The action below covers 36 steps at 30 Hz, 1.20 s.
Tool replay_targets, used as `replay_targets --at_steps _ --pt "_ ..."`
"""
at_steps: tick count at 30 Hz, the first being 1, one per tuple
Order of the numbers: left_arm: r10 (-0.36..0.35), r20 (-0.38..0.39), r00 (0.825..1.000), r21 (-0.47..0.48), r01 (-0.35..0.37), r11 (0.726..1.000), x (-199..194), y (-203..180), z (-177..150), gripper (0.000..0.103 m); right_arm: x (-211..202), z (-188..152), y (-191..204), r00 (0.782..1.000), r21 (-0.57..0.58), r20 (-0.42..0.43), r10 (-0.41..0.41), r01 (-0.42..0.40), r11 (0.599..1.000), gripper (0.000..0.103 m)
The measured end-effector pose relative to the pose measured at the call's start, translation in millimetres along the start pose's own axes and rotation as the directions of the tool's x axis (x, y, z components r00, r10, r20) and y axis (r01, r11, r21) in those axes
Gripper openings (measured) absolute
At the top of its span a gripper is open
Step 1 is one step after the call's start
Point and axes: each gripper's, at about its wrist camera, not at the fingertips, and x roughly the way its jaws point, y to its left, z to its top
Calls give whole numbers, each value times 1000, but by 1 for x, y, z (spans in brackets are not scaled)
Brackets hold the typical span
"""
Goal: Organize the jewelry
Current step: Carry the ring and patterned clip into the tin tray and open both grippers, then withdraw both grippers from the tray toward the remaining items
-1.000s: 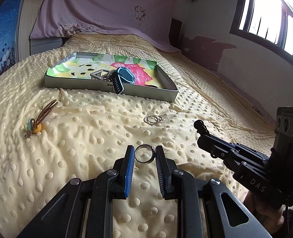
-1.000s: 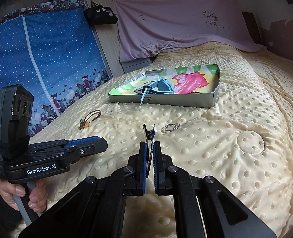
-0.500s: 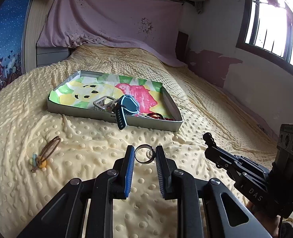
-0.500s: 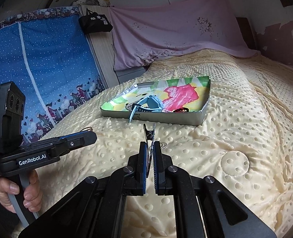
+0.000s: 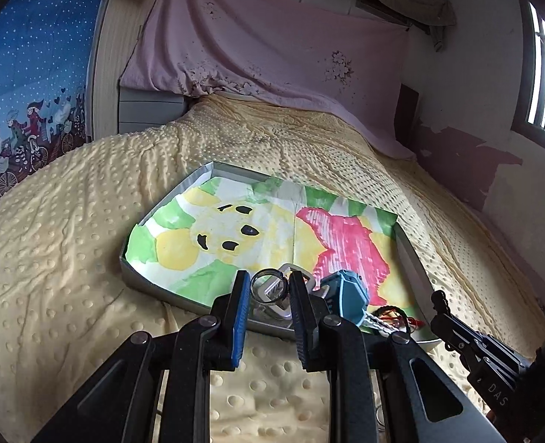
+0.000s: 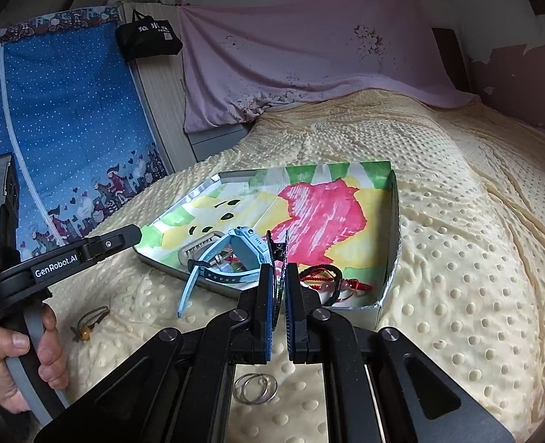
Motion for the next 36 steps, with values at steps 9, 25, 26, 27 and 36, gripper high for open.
replay_targets --at_steps 9,25,26,27,36 --pt "30 -63 998 -24 -31 999 47 20 0 20 62 3 0 992 12 -126 -25 27 1000 6" --pt "43 -103 994 -29 -47 998 51 18 -4 22 75 4 2 986 -15 -160 -55 54 998 8" --pt "47 -100 994 -30 -50 998 50 18 -5 23 74 3 3 986 -14 -158 -54 52 999 8" --pt "49 -96 994 -32 -52 998 48 18 -5 25 73 3 3 987 -15 -154 -52 51 999 8" --pt "48 -26 999 -25 -49 998 26 14 -9 65 47 2 1 996 -11 -57 -63 63 998 36"
